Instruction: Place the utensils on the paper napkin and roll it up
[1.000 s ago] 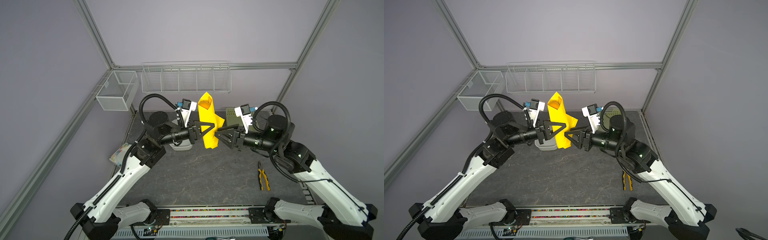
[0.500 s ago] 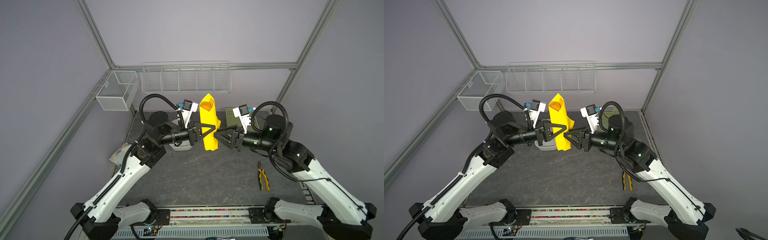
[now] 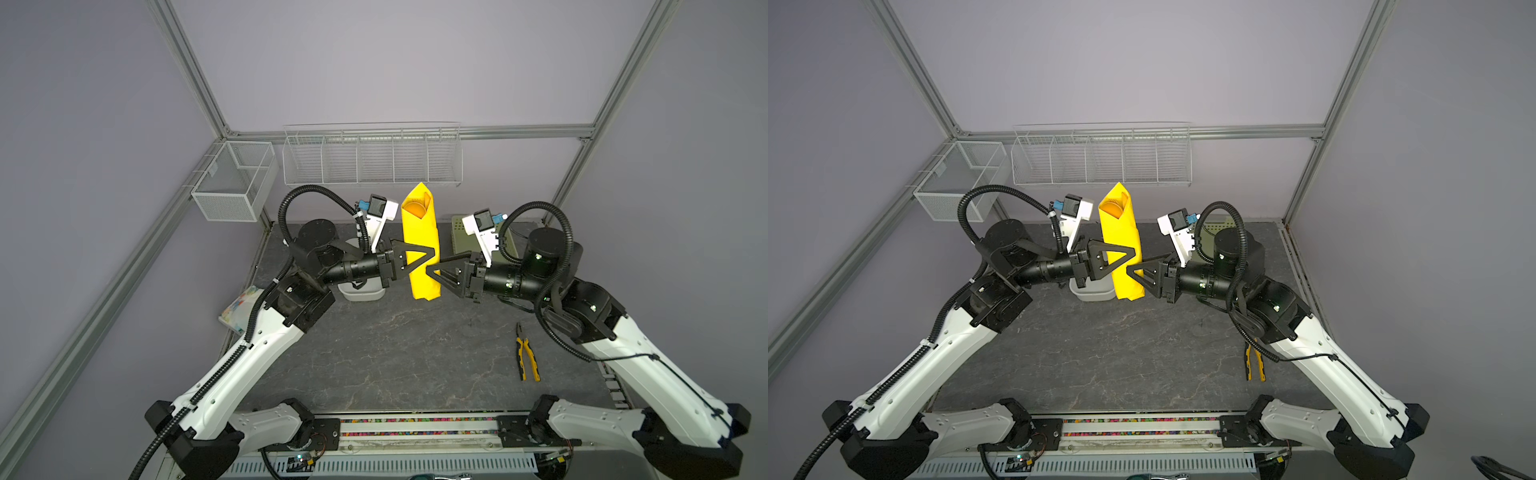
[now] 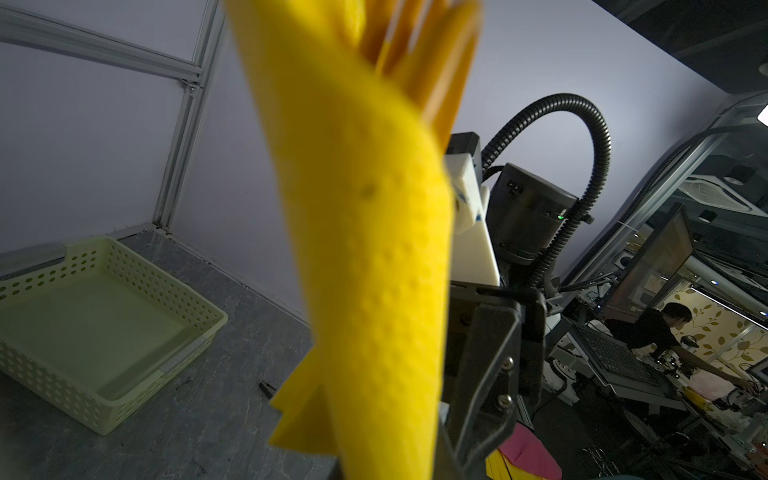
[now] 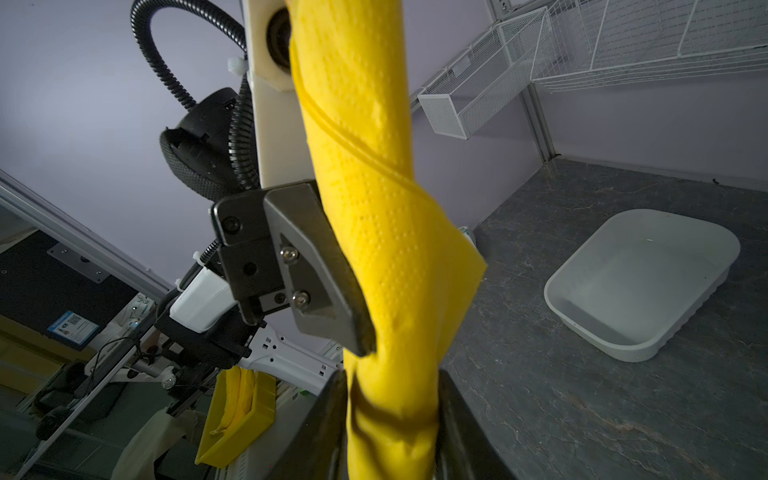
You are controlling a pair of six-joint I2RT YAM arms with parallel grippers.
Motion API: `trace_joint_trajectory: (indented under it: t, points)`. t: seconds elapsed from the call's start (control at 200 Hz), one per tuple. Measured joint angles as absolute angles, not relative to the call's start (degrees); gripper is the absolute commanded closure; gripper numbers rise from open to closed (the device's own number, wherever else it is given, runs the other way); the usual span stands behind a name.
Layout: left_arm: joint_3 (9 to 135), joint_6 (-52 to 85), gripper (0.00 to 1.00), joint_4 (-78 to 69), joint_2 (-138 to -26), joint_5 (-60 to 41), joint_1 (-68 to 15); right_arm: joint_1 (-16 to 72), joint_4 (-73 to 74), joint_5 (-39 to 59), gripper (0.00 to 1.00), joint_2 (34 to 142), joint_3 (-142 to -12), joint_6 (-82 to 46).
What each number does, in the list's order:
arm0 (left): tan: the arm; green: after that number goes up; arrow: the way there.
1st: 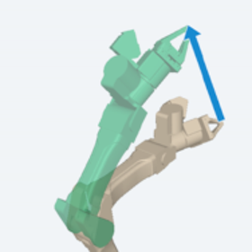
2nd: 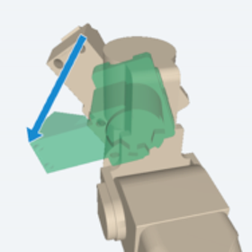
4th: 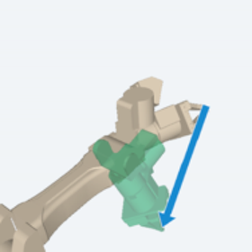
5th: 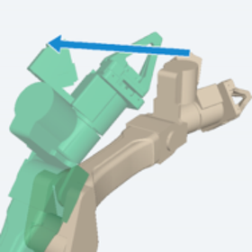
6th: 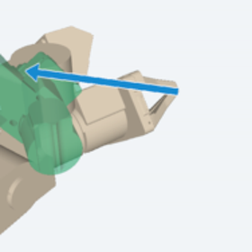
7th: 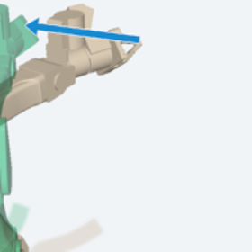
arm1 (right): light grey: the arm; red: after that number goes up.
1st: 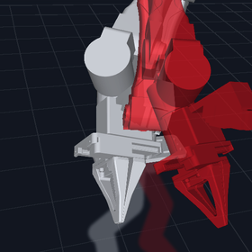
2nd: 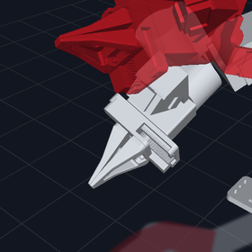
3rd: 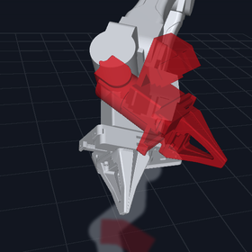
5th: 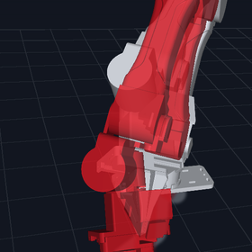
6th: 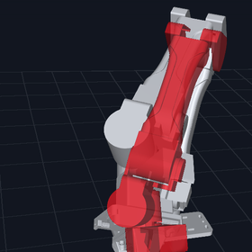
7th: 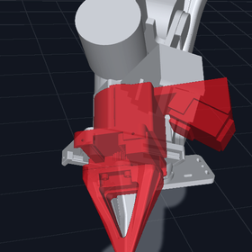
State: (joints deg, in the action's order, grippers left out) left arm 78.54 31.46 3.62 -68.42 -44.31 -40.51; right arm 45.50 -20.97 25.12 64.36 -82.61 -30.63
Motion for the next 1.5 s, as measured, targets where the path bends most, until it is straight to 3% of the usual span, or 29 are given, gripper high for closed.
trace_joint_trajectory:
  t: [0.63, 0.92, 1.04, 1.25, 1.5]
  points:
    - [80.5, 35.2, 0.99, 0.4, -70.7, -46.5, -40.5, 45.7, -17.4, 27.9, 0.67, 65.3, -83.1, -31.7]
    - [80.8, 36.7, 0.97, -1.2, -70.9, -47.1, -40.5, 45.9, -16.3, 27.9, 0.8, 65.6, -83.1, -32.2]
    - [80.8, 37.3, 0.92, -2.2, -70.9, -47.4, -40.5, 45.9, -15.8, 27.9, 0.85, 65.6, -83.1, -32.5]
    - [80.8, 36.9, 0.68, -3.0, -70.8, -45.9, -40.5, 46.4, -15.2, 28.1, 0.88, 65.4, -82.7, -32.5]
    - [80.0, 36.1, 0.55, -2.5, -68.9, -41.8, -40.5, 46.8, -15.1, 28.4, 0.89, 64.4, -81.8, -31.7]
